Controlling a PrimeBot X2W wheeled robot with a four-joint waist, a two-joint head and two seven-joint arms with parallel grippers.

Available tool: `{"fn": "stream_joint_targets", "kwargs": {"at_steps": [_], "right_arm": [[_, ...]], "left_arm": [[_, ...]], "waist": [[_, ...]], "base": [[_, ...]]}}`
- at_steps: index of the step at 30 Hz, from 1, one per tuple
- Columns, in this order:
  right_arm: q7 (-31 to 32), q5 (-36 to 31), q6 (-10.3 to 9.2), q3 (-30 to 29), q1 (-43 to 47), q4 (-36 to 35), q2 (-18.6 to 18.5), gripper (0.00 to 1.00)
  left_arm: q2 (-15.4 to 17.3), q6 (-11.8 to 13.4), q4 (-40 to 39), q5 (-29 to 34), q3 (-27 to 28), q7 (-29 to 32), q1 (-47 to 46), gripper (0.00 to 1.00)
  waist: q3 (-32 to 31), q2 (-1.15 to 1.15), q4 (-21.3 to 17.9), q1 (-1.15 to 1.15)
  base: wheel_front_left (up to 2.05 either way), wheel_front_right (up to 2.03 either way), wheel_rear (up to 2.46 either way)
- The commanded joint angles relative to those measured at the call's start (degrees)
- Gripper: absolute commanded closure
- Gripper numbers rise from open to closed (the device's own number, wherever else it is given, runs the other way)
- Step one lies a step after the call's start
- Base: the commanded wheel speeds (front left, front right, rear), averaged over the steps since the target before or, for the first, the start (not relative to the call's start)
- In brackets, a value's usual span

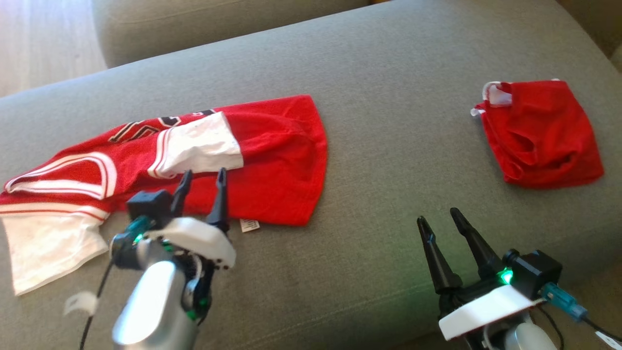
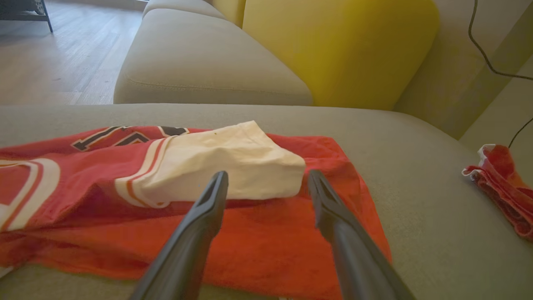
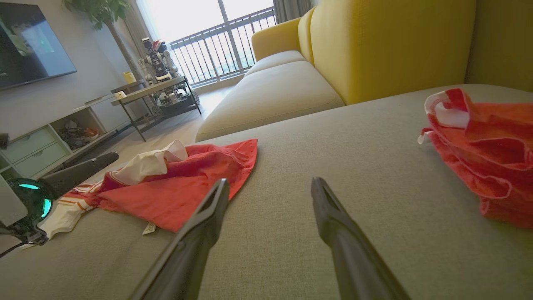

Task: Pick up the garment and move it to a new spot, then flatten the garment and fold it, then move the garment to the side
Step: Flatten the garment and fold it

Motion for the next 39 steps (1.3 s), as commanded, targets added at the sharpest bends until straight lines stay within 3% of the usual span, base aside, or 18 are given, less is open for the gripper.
{"fn": "stream_joint_targets", "kwargs": {"at_steps": [1,6,19,33,39], "right_arm": [[-0.5,-0.2,-0.02,1.3,-2.3,-1.4,-0.4,0.0],[-0.5,-0.2,-0.02,1.2,-2.5,-1.0,-0.4,0.0],[-0.5,-0.1,-0.02,1.4,-2.8,-1.0,-0.4,0.0],[-0.5,0.0,-0.02,1.5,-4.0,-1.0,-0.4,0.0],[-0.5,0.3,-0.02,1.6,-4.6,-0.9,-0.4,0.0]], "left_arm": [[0.3,1.3,-0.2,0.3,0.6,0.0,-4.6,0.0],[0.0,6.3,6.5,2.2,-2.5,0.5,-8.6,0.0],[-0.1,14.4,17.6,-1.9,-7.6,0.6,-16.2,0.0],[-0.1,14.4,20.9,-7.4,-13.2,-0.8,-20.7,0.0],[-0.1,17.0,20.8,-10.2,-16.4,-0.9,-22.3,0.0]], "waist": [[0.2,0.0,-0.7,0.0],[0.5,0.0,-2.3,0.0],[2.0,0.0,-3.8,0.0],[4.1,0.0,-3.5,0.0],[4.8,0.0,-4.0,0.0]], "base": [[0.0,0.0,0.0],[0.0,0.0,0.0],[0.0,0.0,0.0],[0.0,0.0,0.0],[0.0,0.0,0.0]]}}
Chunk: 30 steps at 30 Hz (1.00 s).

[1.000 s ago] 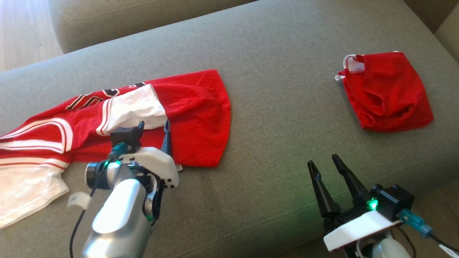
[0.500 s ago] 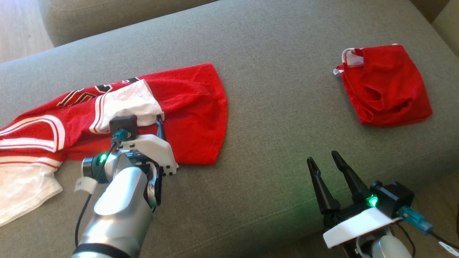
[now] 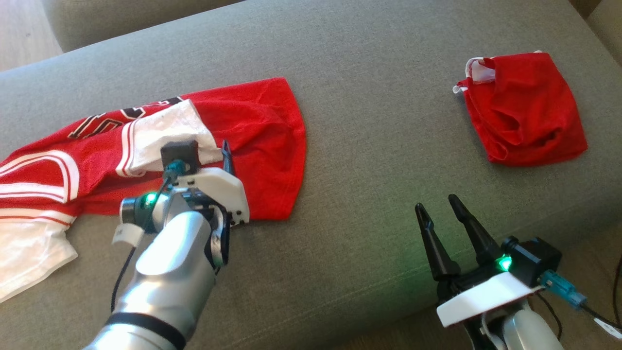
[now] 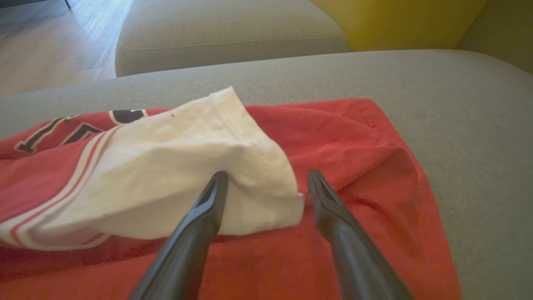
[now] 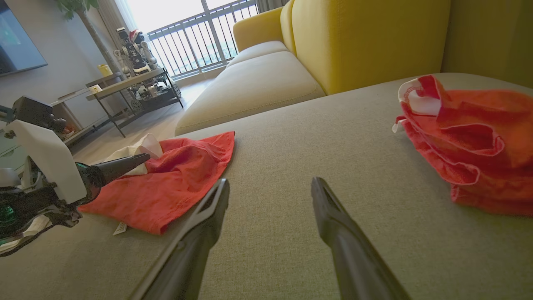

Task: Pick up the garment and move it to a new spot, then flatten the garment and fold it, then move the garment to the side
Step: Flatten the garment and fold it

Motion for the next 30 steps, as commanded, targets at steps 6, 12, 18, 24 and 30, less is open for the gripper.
{"fn": "stream_joint_targets", "kwargs": {"at_steps": [6,12,18,24,30], "right_arm": [[-0.5,0.6,-0.02,1.1,-2.2,-1.5,-0.4,0.0],[-0.5,0.9,-0.02,0.6,-1.9,-1.5,-0.4,0.0],[-0.5,4.6,-0.02,2.2,-3.8,0.5,-0.4,0.0],[-0.5,11.1,-0.02,4.4,-11.7,16.0,-0.4,0.0],[-0.5,23.6,-0.02,6.8,-23.8,32.4,-0.4,0.0]], "left_arm": [[1.0,1.5,0.6,-1.7,2.0,-1.0,-4.1,0.74],[1.0,0.1,2.4,-1.5,1.3,-1.1,-3.3,1.0],[4.9,1.3,-7.7,1.8,2.9,-1.2,2.0,1.0],[12.5,4.6,-21.6,6.1,5.9,-1.2,11.8,1.0],[17.8,8.6,-32.6,7.2,9.1,-1.2,19.0,1.0]], "waist": [[0.1,0.0,-0.3,0.0],[-0.4,0.0,0.3,0.0],[-0.9,0.0,3.3,0.0],[-1.3,0.0,8.8,0.0],[-0.1,0.0,14.7,0.0]], "base": [[0.0,0.0,0.0],[0.0,0.0,0.0],[0.0,0.0,0.0],[0.0,0.0,0.0],[0.0,0.0,0.0]]}}
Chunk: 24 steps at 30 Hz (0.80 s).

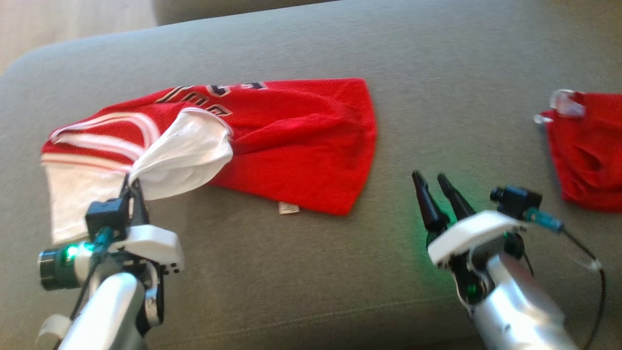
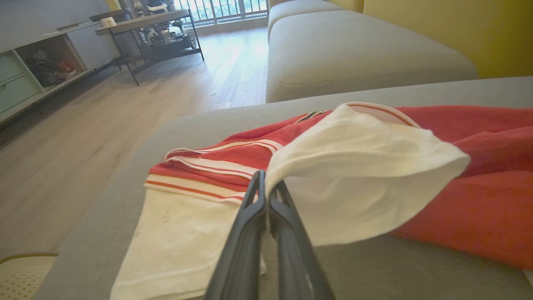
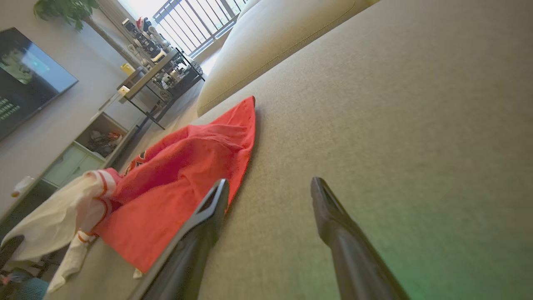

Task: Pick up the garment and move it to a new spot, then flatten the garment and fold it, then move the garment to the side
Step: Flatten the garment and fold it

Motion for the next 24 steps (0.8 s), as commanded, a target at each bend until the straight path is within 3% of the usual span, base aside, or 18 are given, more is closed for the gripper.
{"fn": "stream_joint_targets", "kwargs": {"at_steps": [1,6,16,18,19,22,24], "right_arm": [[-0.5,4.0,-0.02,2.0,-5.1,2.3,0.1,0.0],[-0.5,10.9,-0.02,5.6,-14.0,13.0,0.1,0.0],[-0.5,17.1,-0.02,8.6,-22.2,23.4,0.1,0.0],[-0.5,17.9,-0.02,9.4,-22.9,24.2,0.1,0.15],[-0.5,18.4,-0.02,10.0,-23.1,24.4,0.1,0.31],[-0.2,21.6,-0.02,13.3,-23.2,25.0,0.1,0.96],[0.3,23.5,-0.02,15.0,-23.1,25.0,0.1,1.0]], "left_arm": [[2.9,1.1,-3.8,0.3,3.1,-0.5,-1.1,1.0],[4.5,2.7,-7.7,0.1,4.1,0.7,0.2,1.0],[4.4,3.6,-10.2,0.1,3.9,1.3,0.1,1.0],[4.4,3.6,-10.3,0.0,3.9,1.3,0.0,1.0],[4.4,3.5,-10.4,-0.1,3.8,1.3,-0.1,1.0],[4.5,3.5,-10.2,-0.2,3.7,1.4,-0.4,1.0],[4.7,3.5,-10.0,-0.3,3.8,1.4,-0.6,1.0]], "waist": [[1.2,0.0,4.0,0.0],[3.4,0.0,7.4,0.0],[6.4,0.0,10.6,0.0],[6.8,0.0,10.9,0.0],[6.9,0.0,11.1,0.0],[7.1,0.0,11.4,0.0],[6.8,0.0,11.2,0.0]], "base": [[0.0,0.0,0.0],[0.0,0.0,0.0],[0.0,0.0,0.0],[0.0,0.0,0.0],[0.0,0.0,0.0],[0.0,0.0,0.0],[0.0,0.0,0.0]]}}
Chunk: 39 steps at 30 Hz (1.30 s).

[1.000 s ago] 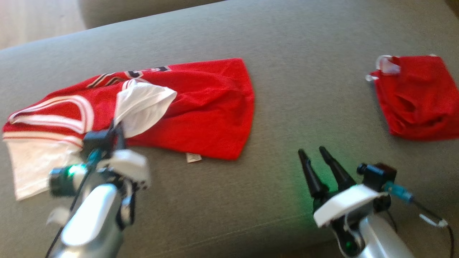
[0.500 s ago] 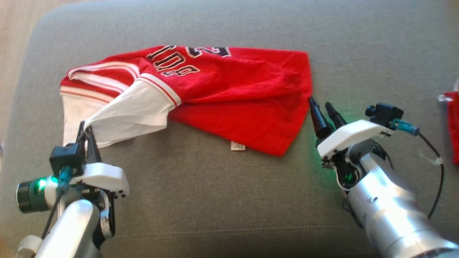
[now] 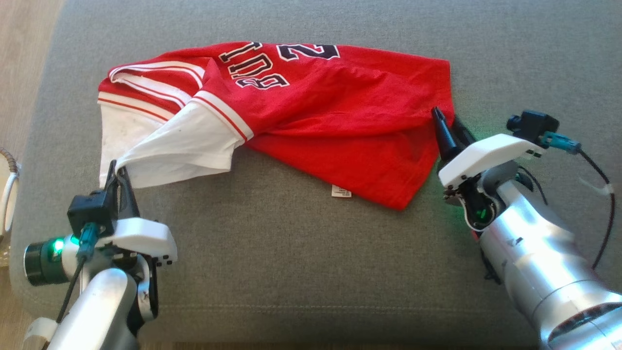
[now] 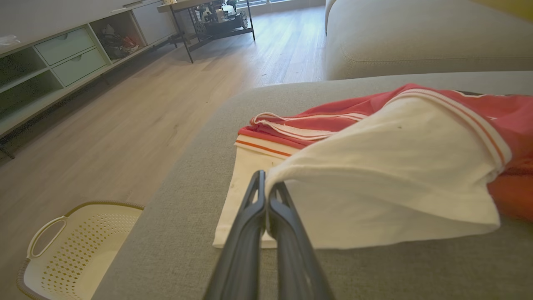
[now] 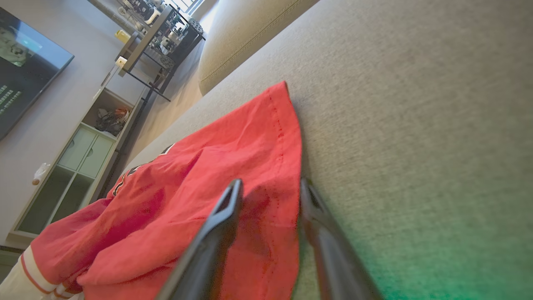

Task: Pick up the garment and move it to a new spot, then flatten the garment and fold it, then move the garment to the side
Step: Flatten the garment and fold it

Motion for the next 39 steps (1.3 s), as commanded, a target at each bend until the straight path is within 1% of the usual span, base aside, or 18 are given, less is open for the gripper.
{"fn": "stream_joint_targets", "kwargs": {"at_steps": [1,5,9,12,15,19,22,23,24,26,27,31,35,39], "right_arm": [[0.8,1.2,0.03,2.0,1.6,-0.2,2.4,1.0],[0.5,3.1,0.03,4.8,1.9,0.9,2.4,1.0],[0.4,5.4,0.03,6.9,2.8,-0.2,2.4,1.0],[0.1,6.1,0.03,7.4,2.4,-0.7,2.4,1.0],[0.0,5.6,0.03,7.3,1.0,-1.7,1.9,1.0],[0.5,6.2,0.03,7.1,-1.2,-6.2,-0.8,1.0],[2.8,7.9,0.03,6.1,-3.7,-10.3,-3.4,1.0],[3.7,8.7,0.03,5.5,-4.6,-11.7,-4.2,1.0],[5.1,9.6,0.03,5.0,-5.6,-13.0,-5.1,1.0],[7.6,10.7,0.03,4.1,-7.9,-15.4,-7.2,1.0],[7.6,10.7,0.03,4.1,-7.9,-15.4,-7.2,1.0],[11.9,12.2,0.03,2.2,-13.1,-19.8,-11.2,1.0],[13.8,9.9,0.03,2.0,-18.5,-22.5,-15.2,1.0],[15.0,6.8,0.03,1.8,-23.6,-20.8,-16.1,1.0]], "left_arm": [[2.2,0.3,-1.4,-0.4,2.5,-0.1,-2.3,1.0],[2.6,0.6,-1.4,-0.6,2.9,-0.1,-1.9,1.0],[3.2,0.3,-2.5,-1.3,3.4,-0.2,-1.4,1.0],[3.4,-1.0,-4.3,-2.7,4.0,0.0,-2.0,1.0],[3.3,-3.8,-6.3,-6.1,5.7,0.3,-4.0,1.0],[4.5,-8.2,-8.4,-10.2,8.2,1.6,-9.2,1.0],[5.3,-10.9,-9.9,-13.3,10.3,3.0,-14.0,1.0],[5.7,-12.1,-10.5,-14.2,10.8,3.4,-15.9,1.0],[5.9,-12.8,-10.7,-15.2,11.5,4.0,-17.7,1.0],[6.5,-13.8,-10.7,-16.8,12.7,5.4,-21.3,1.0],[6.5,-13.8,-10.7,-16.8,12.7,5.4,-21.3,1.0],[7.5,-15.2,-9.3,-19.3,14.1,8.8,-28.1,1.0],[7.9,-16.7,-6.7,-20.5,13.1,12.9,-34.9,1.0],[6.8,-18.1,-2.0,-21.9,11.7,16.9,-41.7,1.0]], "waist": [[-0.3,0.0,-0.2,0.0],[-1.9,0.0,-1.2,0.0],[-4.3,0.0,-2.6,0.0],[-6.4,0.0,-3.6,0.0],[-8.8,0.0,-4.7,0.0],[-12.2,0.0,-6.6,0.0],[-14.6,0.0,-8.3,0.0],[-15.4,0.0,-8.8,0.0],[-15.9,0.0,-9.2,0.0],[-16.8,0.0,-9.9,0.0],[-16.8,0.0,-9.9,0.0],[-17.8,0.0,-10.9,0.0],[-18.1,0.0,-11.4,0.0],[-17.4,0.0,-11.8,0.0]], "base": [[0.0,0.0,0.0],[0.0,0.0,0.0],[0.0,0.0,0.0],[0.0,0.0,0.0],[0.0,0.0,0.0],[0.0,0.0,0.0],[0.0,0.0,0.0],[0.0,0.0,0.0],[0.0,0.0,0.0],[0.0,0.0,0.0],[0.0,0.0,0.0],[0.0,0.0,0.0],[0.0,0.0,0.0],[0.0,0.0,0.0]]}}
